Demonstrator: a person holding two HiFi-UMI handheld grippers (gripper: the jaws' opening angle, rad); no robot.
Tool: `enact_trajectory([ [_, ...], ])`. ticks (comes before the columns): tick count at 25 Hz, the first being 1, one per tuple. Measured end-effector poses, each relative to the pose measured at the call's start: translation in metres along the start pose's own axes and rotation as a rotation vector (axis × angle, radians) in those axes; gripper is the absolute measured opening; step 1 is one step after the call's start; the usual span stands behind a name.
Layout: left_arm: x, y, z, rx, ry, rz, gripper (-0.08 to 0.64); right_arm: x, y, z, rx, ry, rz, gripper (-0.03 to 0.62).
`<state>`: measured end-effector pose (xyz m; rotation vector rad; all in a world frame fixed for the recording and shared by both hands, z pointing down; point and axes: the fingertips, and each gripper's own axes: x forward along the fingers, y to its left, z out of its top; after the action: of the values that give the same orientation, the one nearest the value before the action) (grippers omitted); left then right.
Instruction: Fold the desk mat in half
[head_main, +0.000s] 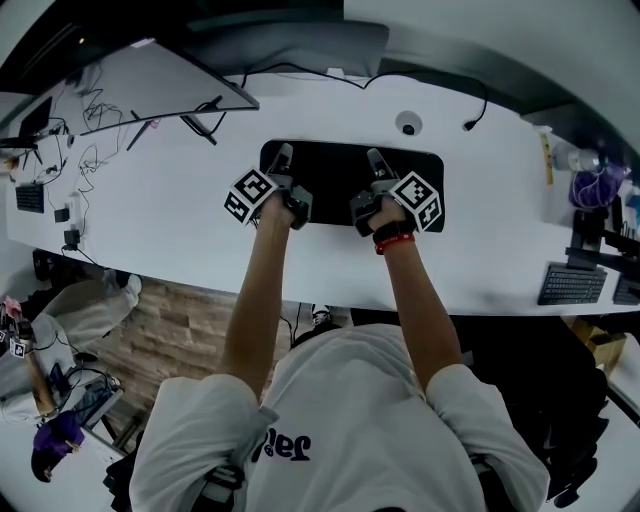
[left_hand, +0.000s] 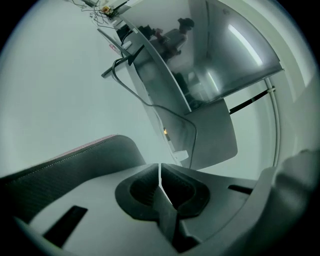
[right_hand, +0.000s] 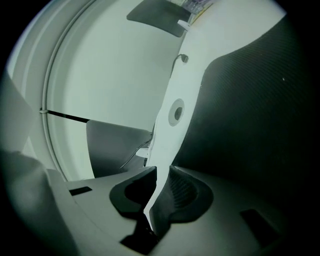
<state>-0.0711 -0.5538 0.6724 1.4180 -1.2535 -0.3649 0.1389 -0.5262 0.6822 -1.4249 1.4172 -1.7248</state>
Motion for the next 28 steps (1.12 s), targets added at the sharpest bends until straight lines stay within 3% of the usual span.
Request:
enact_trajectory([
  [15,-0.066,-0.033,-0.028,0.216,0.034,-0.064,0.031,-0.071,0.033,0.009,-0.269,-0.067,0.090,0.064],
  [28,-0.173,-0.040,-0.061,0.398,0.031,-0.079,0.029,-0.170,0.031,-0.035,-0.537,-0.091,0.072,0.002],
])
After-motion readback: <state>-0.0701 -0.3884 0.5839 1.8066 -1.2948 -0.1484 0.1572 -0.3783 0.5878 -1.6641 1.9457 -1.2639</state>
